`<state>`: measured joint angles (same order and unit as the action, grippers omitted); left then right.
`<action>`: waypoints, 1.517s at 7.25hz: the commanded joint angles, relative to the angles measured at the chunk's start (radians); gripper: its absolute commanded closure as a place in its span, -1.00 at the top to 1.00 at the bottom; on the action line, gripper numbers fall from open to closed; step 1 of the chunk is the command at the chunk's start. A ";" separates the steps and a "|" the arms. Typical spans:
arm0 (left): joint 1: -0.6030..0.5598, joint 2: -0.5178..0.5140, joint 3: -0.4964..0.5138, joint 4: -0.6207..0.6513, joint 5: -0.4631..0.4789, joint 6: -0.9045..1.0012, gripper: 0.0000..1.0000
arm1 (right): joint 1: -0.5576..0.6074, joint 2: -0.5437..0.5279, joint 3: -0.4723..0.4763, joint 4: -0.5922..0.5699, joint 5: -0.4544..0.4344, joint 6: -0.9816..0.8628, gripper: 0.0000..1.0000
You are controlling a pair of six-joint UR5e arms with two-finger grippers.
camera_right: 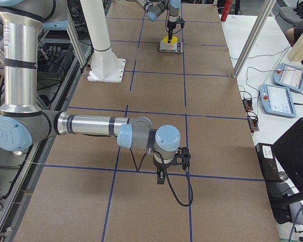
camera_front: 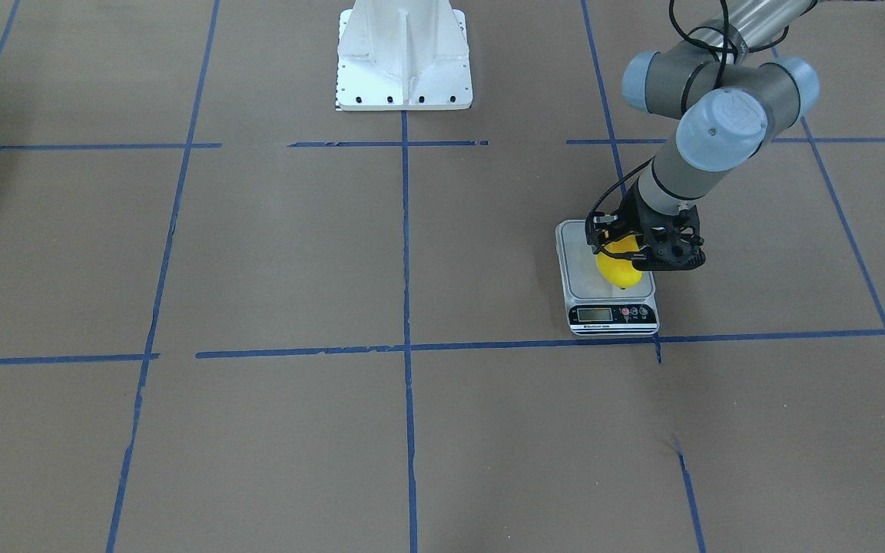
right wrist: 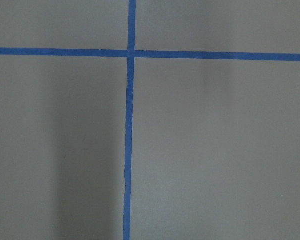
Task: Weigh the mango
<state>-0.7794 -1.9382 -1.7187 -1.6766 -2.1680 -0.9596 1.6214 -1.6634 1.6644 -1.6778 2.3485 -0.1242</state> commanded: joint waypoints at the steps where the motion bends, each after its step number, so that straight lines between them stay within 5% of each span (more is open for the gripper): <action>1: 0.011 0.001 0.022 -0.008 0.000 0.001 -0.12 | 0.000 0.001 0.000 0.001 0.000 0.000 1.00; 2: 0.011 0.005 0.021 -0.035 0.000 0.004 0.87 | 0.000 0.001 0.000 0.001 0.000 0.000 1.00; 3: 0.009 0.007 0.007 -0.037 0.004 0.007 1.00 | 0.000 0.001 0.000 0.001 0.000 0.000 1.00; 6: -0.131 0.013 -0.143 0.112 -0.001 0.062 1.00 | 0.000 0.001 0.000 0.000 0.000 0.000 1.00; 8: -0.289 0.013 -0.223 0.309 -0.006 0.352 1.00 | 0.000 0.001 0.000 0.000 0.000 0.000 1.00; 11: -0.561 0.189 -0.165 0.316 -0.108 0.907 1.00 | 0.000 0.001 0.000 0.000 0.000 0.000 1.00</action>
<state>-1.2372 -1.8335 -1.9203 -1.3606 -2.2089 -0.2803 1.6214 -1.6629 1.6644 -1.6775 2.3485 -0.1243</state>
